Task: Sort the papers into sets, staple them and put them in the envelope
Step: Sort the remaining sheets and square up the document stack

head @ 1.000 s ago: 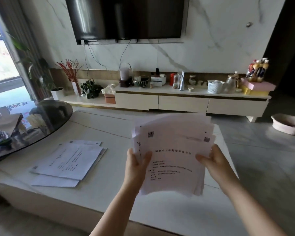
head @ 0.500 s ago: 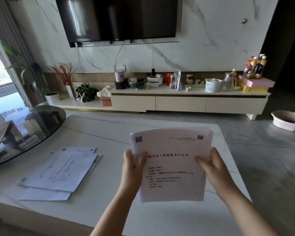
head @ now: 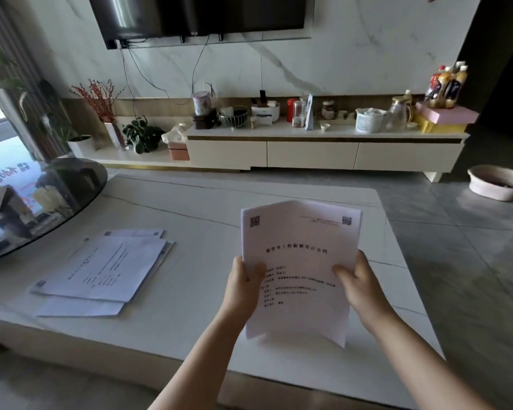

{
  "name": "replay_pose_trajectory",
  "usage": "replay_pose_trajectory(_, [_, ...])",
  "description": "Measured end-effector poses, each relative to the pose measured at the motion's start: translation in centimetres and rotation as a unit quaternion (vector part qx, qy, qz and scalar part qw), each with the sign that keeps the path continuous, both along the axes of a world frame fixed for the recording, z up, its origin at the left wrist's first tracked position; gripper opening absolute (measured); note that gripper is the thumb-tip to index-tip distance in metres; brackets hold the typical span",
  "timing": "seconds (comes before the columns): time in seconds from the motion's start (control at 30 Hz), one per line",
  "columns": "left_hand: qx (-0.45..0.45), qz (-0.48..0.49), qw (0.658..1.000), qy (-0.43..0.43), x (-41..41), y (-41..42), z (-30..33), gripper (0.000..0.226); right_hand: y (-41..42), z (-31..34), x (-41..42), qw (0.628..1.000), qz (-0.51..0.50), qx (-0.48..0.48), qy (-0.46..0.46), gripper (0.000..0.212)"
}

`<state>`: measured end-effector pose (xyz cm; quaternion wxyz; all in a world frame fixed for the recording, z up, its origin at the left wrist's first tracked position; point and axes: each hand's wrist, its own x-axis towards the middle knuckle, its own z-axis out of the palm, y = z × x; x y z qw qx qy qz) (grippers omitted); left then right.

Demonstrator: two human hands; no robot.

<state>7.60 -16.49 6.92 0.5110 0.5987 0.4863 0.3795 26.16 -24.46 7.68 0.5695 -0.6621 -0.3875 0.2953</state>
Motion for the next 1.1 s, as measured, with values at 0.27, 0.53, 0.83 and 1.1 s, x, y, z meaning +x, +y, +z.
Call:
replay_pose_trajectory(0.27, [-0.025, -0.005, 1.0, -0.012, -0.3, -1.2, -3.0, 0.018, -1.8, -3.1, 0.2, 0.999, -0.012, -0.037, 0.035, 0.036])
replay_pose_trajectory(0.53, [-0.079, 0.002, 0.995, 0.063, 0.3, 0.1, -6.1, 0.016, -0.4, -7.0, 1.0, 0.992, -0.007, -0.124, 0.002, 0.015])
replay_pose_trajectory(0.83, [-0.1, 0.056, 0.978, 0.176, 1.9, 4.0, -7.7, 0.011, 1.8, -8.5, 3.7, 0.987, -0.003, -0.159, -0.036, 0.012])
replay_pose_trajectory(1.1, [-0.026, 0.02, 0.908, 0.418, 2.4, 4.8, -10.6, 0.014, 2.5, -13.0, 3.4, 0.951, -0.002, -0.235, -0.2, 0.042])
